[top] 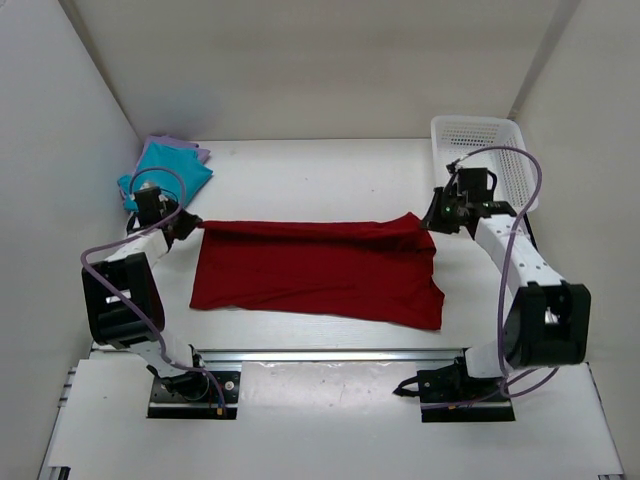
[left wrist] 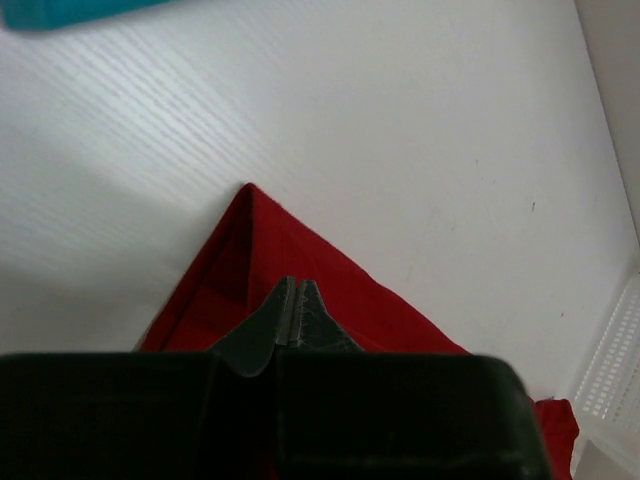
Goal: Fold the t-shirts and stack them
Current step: Fold the other side of the tshirt into a rectangle
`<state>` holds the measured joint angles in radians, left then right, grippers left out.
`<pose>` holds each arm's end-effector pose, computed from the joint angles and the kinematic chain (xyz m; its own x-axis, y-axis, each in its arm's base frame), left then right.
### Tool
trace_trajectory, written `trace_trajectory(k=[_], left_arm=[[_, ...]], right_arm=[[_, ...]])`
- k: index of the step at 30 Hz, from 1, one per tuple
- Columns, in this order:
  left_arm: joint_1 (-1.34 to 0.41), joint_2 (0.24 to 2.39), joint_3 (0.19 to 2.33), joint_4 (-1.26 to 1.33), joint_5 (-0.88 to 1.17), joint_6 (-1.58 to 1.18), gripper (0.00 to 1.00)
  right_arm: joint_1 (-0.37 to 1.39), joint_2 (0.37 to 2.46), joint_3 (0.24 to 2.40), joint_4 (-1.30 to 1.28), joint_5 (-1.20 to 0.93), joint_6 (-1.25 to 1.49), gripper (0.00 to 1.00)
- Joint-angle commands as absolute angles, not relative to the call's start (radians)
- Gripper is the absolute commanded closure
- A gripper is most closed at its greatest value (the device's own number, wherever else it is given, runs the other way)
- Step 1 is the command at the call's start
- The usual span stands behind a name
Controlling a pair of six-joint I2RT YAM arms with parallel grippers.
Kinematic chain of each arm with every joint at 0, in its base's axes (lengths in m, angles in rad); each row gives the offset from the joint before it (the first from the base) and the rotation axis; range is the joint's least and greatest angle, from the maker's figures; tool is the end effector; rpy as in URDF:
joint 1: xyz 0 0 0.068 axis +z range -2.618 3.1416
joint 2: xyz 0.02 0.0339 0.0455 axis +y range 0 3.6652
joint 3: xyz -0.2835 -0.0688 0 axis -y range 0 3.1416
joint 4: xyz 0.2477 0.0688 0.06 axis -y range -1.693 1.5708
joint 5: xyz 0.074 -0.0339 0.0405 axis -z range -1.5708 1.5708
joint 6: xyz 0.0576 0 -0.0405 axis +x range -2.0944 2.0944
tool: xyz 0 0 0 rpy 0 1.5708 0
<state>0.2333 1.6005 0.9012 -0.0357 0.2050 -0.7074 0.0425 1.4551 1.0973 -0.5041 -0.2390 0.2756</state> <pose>0.3465 0.0703 0.1959 -0.4443 -0.7595 -0.4751 -0.4844 0.6498 -0.5858 0.3240 0.0274 0.2659 -0.7829 0.2313 -0.5775 0.0185 0.9365 0.3501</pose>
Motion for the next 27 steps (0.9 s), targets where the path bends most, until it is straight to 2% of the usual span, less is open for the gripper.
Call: trace_trajectory(k=[1,12,17,19,21,25,27], left_arm=[[0.258,1.532,0.858,0.015,0.233,-0.690,1.00],[0.259,1.463,0.733,0.003,0.221,-0.686,1.00],[0.252,1.503,0.738,-0.035,0.215,-0.678,1.00],[0.267,1.516,0.738,-0.054,0.222,-0.684,0.95],[0.294,1.523,0.727,-0.051,0.251,-0.710,0.86],[0.354,1.430,0.651,0.024,0.297,-0.816,0.66],[0.360,1.378,0.637,0.051,0.288,-0.853,0.68]], right_arm=[[0.037,1.345,1.019,-0.387,-0.199,0.310,1.00],[0.126,1.047,0.708,-0.356,-0.100,0.365,1.00],[0.152,0.933,0.576,-0.342,-0.074,0.438,1.00],[0.155,0.893,0.509,-0.319,-0.074,0.459,1.00],[0.143,0.821,0.425,-0.304,-0.069,0.498,0.98],[0.110,0.735,0.383,-0.293,-0.090,0.509,0.81],[0.118,0.738,0.428,-0.310,-0.077,0.494,0.77]])
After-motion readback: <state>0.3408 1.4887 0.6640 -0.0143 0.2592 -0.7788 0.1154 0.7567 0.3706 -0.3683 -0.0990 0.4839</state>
